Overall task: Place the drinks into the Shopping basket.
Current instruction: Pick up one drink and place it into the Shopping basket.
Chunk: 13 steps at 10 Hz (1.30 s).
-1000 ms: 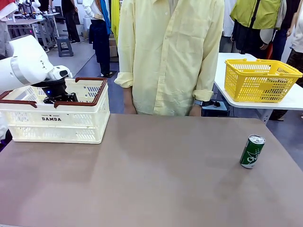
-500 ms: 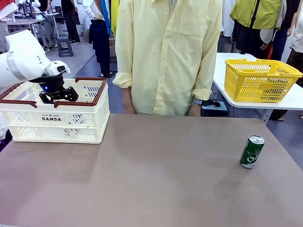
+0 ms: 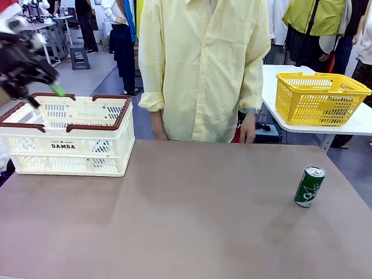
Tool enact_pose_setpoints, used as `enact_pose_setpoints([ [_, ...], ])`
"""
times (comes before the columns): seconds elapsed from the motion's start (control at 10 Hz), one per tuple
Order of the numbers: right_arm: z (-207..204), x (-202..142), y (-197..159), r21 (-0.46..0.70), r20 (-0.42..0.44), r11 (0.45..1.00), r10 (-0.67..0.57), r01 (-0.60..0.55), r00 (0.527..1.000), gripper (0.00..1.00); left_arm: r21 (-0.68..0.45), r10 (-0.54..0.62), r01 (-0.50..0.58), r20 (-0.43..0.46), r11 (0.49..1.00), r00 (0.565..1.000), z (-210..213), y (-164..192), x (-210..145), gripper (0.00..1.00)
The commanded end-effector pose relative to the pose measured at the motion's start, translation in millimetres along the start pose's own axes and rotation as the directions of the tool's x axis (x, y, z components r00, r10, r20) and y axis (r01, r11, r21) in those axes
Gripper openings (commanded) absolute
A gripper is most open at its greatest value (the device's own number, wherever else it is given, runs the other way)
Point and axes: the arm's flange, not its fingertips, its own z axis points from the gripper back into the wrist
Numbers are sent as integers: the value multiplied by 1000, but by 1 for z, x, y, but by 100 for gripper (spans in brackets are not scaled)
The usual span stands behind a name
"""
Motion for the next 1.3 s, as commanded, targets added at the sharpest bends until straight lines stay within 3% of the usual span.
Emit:
enact_pose_setpoints([
  [0.0, 2, -1, 2, 1, -2, 1000, 6, -6, 1000, 100, -251, -46, 44, -1, 967, 999, 12, 34, -70, 100],
  [0.3, 2, -1, 2, 1, -2, 1000, 6, -6, 1000, 100, -615, 15, 104, 185, 782, 983, -2, 108, -137, 100],
  [0.5, 2, -1, 2, 1, -2, 1000, 6, -6, 1000, 100, -712, 85, 115, 239, 693, 967, -2, 149, -132, 100],
  [0.6, 2, -1, 2, 1, -2, 1000, 6, -6, 1000, 100, -723, 84, 60, 162, 688, 983, -8, 158, -96, 100],
  [0.7, 2, -1, 2, 1, -2, 1000, 6, -6, 1000, 100, -657, 95, 91, 241, 748, 966, -6, 138, -160, 100],
  [1.2, 2, -1, 2, 1, -2, 1000, 6, -6, 1000, 100, -657, 95, 91, 241, 748, 966, -6, 138, -160, 100],
])
